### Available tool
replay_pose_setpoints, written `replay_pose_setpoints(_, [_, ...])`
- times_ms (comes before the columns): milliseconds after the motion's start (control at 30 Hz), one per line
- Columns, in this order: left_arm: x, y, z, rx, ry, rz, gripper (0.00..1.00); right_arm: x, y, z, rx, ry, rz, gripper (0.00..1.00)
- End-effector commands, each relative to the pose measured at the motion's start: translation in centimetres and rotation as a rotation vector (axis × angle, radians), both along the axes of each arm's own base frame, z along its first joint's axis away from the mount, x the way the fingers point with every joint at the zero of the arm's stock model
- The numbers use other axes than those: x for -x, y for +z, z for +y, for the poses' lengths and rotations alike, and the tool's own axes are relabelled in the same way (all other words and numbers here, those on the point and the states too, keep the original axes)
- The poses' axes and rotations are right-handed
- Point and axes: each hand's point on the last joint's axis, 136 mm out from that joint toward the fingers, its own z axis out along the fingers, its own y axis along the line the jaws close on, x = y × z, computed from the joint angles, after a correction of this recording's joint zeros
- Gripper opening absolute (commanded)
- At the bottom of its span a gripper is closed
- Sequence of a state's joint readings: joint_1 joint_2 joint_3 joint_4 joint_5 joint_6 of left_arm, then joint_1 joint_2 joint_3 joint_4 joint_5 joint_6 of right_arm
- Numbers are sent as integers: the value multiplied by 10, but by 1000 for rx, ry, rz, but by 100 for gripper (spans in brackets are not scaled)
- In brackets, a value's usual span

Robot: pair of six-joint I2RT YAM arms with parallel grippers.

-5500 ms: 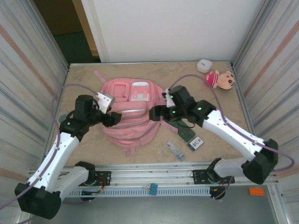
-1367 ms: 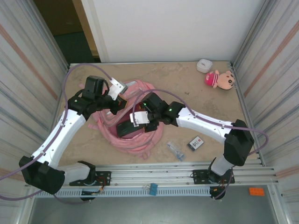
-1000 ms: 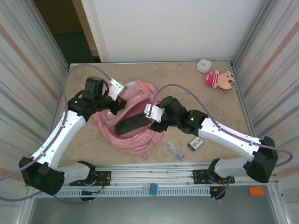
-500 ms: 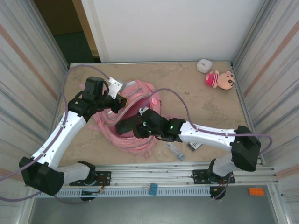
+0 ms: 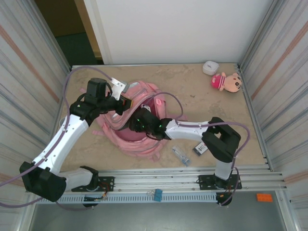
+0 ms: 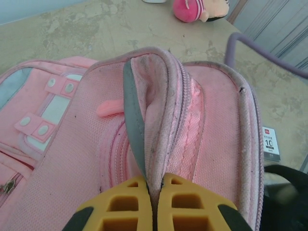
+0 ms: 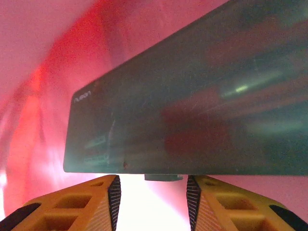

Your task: Pack the student bag

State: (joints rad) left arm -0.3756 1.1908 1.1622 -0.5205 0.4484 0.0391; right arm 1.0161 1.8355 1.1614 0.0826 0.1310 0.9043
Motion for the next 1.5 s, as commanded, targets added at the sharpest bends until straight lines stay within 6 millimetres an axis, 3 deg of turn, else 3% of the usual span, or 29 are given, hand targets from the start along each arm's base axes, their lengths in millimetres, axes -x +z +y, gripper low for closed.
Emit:
replay_pose_setpoints(0, [2, 78, -16, 148, -73, -236, 0, -34, 40, 24, -124, -7, -130, 42])
replay_pose_setpoints(100, [0, 76, -12, 129, -50, -242, 0, -37, 54, 26, -129, 13, -160, 44])
replay_pose_setpoints(233, [-4, 69, -6, 99, -16, -238, 0, -18, 57, 3, -105, 19, -114, 49])
replay_pose_setpoints(467, [-8, 53, 1, 58, 15, -223, 0, 40, 52, -87, 77, -16, 33, 56])
replay_pose_setpoints(767, [-5, 37, 4, 37, 20, -192, 0, 74, 43, -231, 241, -252, 323, 63])
replay_pose_setpoints(933, [-5, 31, 5, 34, 32, -174, 0, 98, 28, -274, 306, -274, 437, 67])
replay_pose_setpoints(1033, [-6, 28, 6, 35, 46, -159, 0, 118, 16, -279, 383, -201, 470, 71])
replay_pose_setpoints(1267, [-6, 22, 8, 43, 63, -139, 0, 152, -26, -257, 642, 126, 364, 89])
replay_pose_setpoints(1367, [-6, 23, 8, 45, 62, -137, 0, 159, -48, -246, 694, 193, 391, 92])
replay_pose_setpoints(1467, [-5, 24, 8, 47, 61, -139, 0, 156, -63, -249, 810, 190, 394, 95])
